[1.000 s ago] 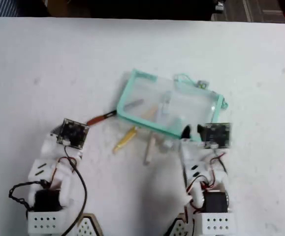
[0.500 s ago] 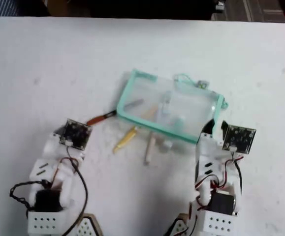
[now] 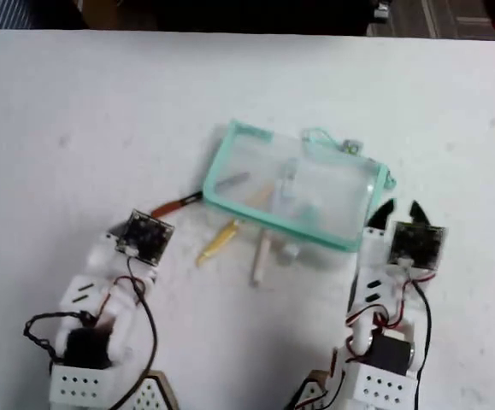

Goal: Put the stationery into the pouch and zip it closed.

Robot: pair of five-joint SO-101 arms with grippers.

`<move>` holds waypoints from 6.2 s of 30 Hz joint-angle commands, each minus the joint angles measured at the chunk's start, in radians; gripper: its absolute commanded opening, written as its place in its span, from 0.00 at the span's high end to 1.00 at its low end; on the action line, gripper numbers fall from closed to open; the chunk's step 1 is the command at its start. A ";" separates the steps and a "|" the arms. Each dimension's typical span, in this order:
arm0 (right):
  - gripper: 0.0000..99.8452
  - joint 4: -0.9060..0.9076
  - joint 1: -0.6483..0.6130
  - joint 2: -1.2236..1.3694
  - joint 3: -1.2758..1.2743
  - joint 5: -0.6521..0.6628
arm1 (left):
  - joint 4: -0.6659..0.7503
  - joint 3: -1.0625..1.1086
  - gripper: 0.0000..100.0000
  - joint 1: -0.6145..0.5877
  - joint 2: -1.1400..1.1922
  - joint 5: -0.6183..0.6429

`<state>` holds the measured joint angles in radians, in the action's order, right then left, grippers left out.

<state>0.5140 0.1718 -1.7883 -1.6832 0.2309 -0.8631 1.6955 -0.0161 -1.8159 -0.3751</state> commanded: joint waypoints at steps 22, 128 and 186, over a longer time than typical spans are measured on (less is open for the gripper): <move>0.97 0.156 0.102 1.125 0.882 0.015 | -0.011 -0.003 0.98 0.021 -0.007 -0.015; 0.98 0.685 -0.156 2.543 2.183 -0.012 | -0.021 -0.003 0.98 0.074 -0.005 -0.017; 0.98 1.201 -0.423 1.578 2.839 -0.005 | -0.031 -0.003 0.98 0.067 -0.007 -0.017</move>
<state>1.6970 -0.3007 -0.1880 1.1907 0.2279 -0.8938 1.6955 0.0422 -1.8159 -0.3844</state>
